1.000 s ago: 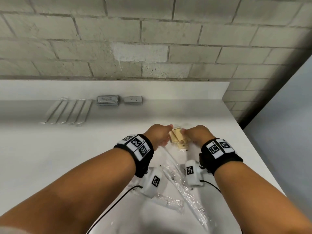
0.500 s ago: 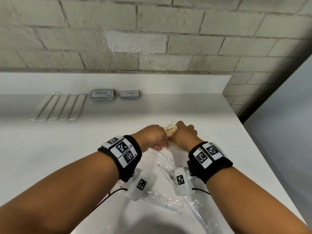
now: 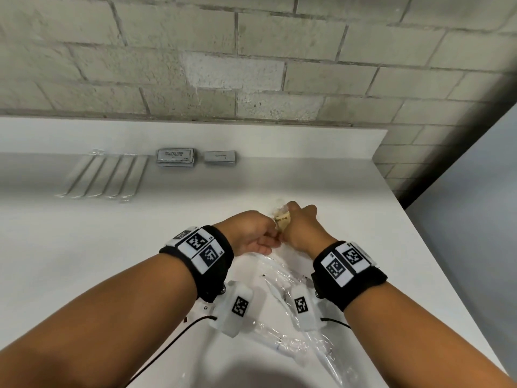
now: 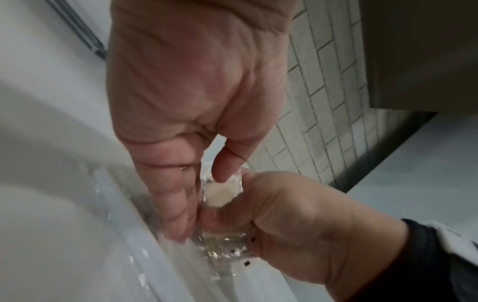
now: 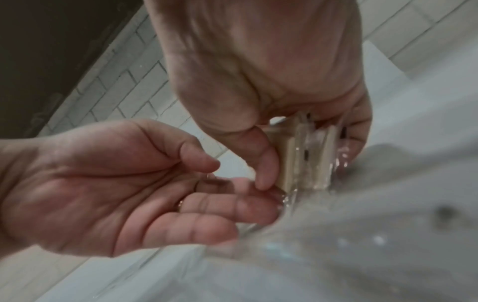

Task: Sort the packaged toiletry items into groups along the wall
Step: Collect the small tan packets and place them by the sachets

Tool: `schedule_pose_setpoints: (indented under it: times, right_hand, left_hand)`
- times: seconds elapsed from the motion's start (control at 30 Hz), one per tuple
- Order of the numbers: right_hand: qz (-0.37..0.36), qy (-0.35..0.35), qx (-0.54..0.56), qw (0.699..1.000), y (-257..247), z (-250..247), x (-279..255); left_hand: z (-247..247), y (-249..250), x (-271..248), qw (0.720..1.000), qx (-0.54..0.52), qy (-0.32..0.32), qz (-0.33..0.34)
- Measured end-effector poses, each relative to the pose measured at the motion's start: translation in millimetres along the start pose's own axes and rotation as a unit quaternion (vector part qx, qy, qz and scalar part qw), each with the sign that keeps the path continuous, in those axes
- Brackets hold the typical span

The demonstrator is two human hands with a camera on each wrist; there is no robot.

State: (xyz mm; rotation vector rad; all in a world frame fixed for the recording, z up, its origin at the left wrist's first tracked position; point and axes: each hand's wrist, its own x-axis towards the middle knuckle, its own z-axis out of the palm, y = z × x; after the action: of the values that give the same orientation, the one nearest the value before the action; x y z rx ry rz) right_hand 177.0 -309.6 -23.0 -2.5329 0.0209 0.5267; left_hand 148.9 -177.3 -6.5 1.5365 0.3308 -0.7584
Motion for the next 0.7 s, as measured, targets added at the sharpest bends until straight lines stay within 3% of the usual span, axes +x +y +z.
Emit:
schedule_pose_setpoints:
  times: [0.1,0.17,0.27,0.37,0.47,0.53,0.7]
  right_hand:
    - [-0.129,0.063,-0.086,0.986,-1,-9,-1]
    - [-0.203,0.093,-0.164,0.961,-3,-17,-2]
    - [-0.262,0.07,-0.239,0.932,-5,-16,-3]
    - [-0.253,0.068,-0.195,0.945,4,-12,0]
    - [-0.191,0.071,-0.033,0.978,17,-23,3]
    - [-0.139,0.044,0.016,0.989,27,-27,3]
    - [-0.074,0.015,-0.04,0.996,34,-17,5]
  left_hand:
    - [-7,6,-3,0.987,0.114,0.092,0.065]
    - [-16,6,3,0.953,0.224,0.169,0.118]
    - [-20,1,13,0.93,0.301,0.144,0.152]
    - [-15,-7,24,0.914,0.341,0.129,0.179]
    - [-14,-8,29,0.885,0.383,0.172,0.201]
    - [-14,-8,31,0.868,0.411,0.183,0.209]
    - [-5,-13,34,0.88,0.369,0.195,0.225]
